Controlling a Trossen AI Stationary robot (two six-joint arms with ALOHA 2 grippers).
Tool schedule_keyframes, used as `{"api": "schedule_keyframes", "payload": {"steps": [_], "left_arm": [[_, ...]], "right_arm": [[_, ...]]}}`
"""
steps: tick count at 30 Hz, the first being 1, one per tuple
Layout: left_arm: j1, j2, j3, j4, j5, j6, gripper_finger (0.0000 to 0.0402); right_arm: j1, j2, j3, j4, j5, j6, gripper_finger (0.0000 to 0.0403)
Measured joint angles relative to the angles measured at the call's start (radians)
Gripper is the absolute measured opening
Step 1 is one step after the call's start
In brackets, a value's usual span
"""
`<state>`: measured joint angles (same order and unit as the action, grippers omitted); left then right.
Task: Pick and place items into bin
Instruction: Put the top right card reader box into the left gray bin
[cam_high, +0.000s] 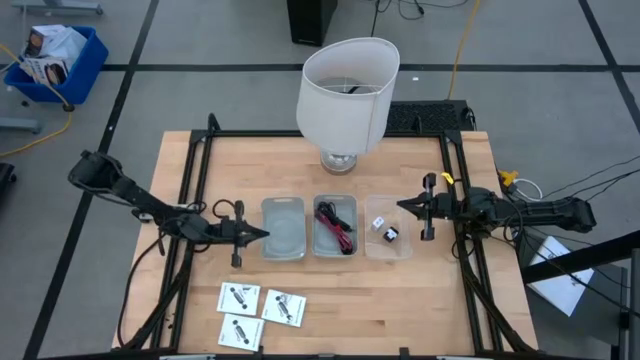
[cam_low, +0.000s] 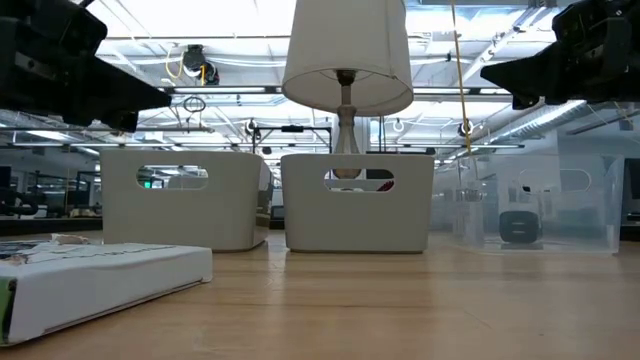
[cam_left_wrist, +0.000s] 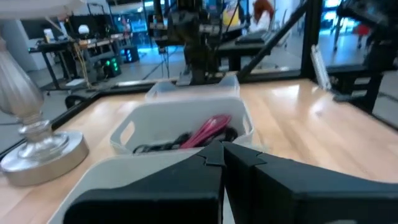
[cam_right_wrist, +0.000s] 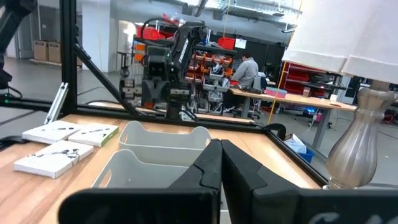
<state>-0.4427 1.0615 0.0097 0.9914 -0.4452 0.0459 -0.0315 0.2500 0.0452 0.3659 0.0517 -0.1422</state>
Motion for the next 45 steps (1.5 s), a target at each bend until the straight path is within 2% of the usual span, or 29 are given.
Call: {"api": "schedule_keyframes", "payload": {"steps": [11,14,17,21,24,32,35,41,45], "left_arm": [[0.000,0.000,0.000,0.005,-0.001,-0.047,0.0000],[-0.007,0.000,0.023,-0.052,0.012,-0.075,0.0000],[-0.054,0.001,0.154,-0.298,0.016,-0.104,0.0000],[-0.129,0.083,0.420,-0.747,-0.069,-0.189,0.0000],[-0.174,0.160,0.572,-0.907,-0.076,-0.227,0.0001],[-0.222,0.382,0.771,-0.945,-0.044,-0.389,0.0020],[-0.227,0.470,0.821,-0.964,0.004,-0.451,0.0035],[-0.225,0.618,0.943,-1.104,0.101,-0.520,0.0088],[-0.220,0.649,1.006,-1.207,0.168,-0.513,0.0132]], "right_arm": [[0.000,0.018,0.000,0.019,0.000,-0.013,0.0000],[0.000,0.018,0.000,0.042,0.000,-0.016,0.0000],[0.000,0.018,0.000,0.050,0.000,-0.018,0.0000],[0.000,0.018,0.000,0.057,0.000,-0.048,0.0000],[0.000,0.018,0.000,0.067,0.000,-0.048,0.0000],[0.000,0.018,0.000,0.048,0.000,-0.009,0.0000],[0.000,0.018,0.000,0.049,0.000,-0.012,0.0000],[0.000,0.018,0.000,0.049,0.000,-0.017,0.0000],[0.000,0.018,0.000,0.049,0.000,-0.017,0.0000]]}}
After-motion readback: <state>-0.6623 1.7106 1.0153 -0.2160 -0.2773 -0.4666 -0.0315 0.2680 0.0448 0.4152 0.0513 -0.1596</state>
